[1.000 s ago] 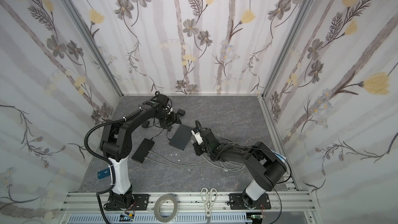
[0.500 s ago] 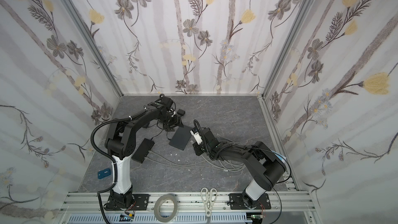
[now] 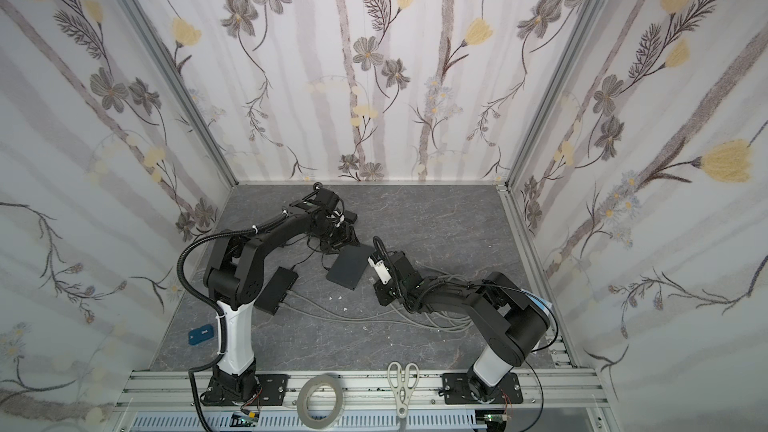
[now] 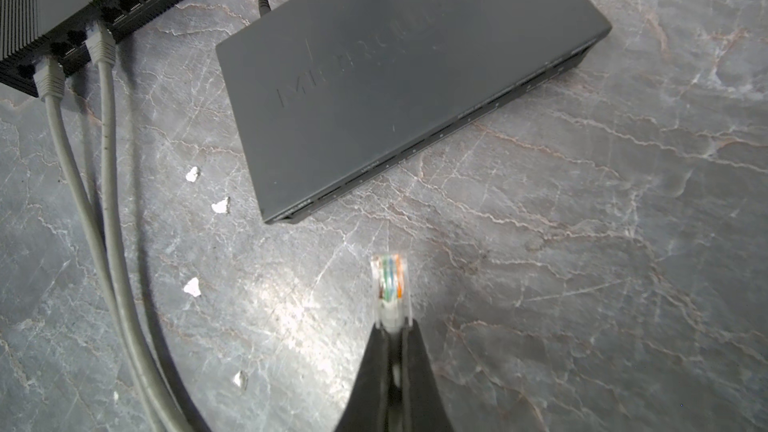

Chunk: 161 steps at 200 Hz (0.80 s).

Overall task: Insert the plug into the switch port
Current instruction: 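Grasp the MERCURY switch with the left gripper while right holds the plug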

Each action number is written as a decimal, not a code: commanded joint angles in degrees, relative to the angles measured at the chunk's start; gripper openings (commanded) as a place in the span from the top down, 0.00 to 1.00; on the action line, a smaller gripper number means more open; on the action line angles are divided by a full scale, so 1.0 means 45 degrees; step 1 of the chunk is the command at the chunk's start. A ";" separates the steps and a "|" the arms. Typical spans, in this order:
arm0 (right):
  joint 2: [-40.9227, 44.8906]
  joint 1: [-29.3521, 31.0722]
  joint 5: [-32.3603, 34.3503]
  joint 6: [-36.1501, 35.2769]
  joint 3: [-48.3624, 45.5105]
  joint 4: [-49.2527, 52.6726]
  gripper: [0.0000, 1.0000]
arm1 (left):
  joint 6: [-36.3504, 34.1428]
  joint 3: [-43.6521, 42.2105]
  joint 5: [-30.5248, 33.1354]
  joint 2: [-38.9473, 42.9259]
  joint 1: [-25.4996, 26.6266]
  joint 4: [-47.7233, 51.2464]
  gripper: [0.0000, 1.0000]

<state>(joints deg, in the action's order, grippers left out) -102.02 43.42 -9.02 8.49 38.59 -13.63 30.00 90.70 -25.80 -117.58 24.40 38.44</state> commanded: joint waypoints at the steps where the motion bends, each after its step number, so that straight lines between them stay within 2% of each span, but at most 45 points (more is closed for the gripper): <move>1: 0.0056 0.0040 0.0074 0.0042 -0.0028 -0.0606 1.00 | 0.0177 -0.0269 0.1000 0.0442 0.0006 -0.0756 0.30; 98: -0.0072 0.0351 0.0200 0.0281 0.0028 -0.0705 1.00 | -0.0394 0.0323 0.1824 -0.0570 0.0637 0.0098 0.28; 161: -0.0196 0.0486 0.0333 0.0250 0.0242 -0.0513 1.00 | -0.0988 0.0509 0.3460 -0.0287 0.0770 0.0653 0.26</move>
<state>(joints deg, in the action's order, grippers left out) -102.78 45.28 -8.29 9.15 38.94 -13.78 27.05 92.31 -15.64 -119.52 27.73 38.81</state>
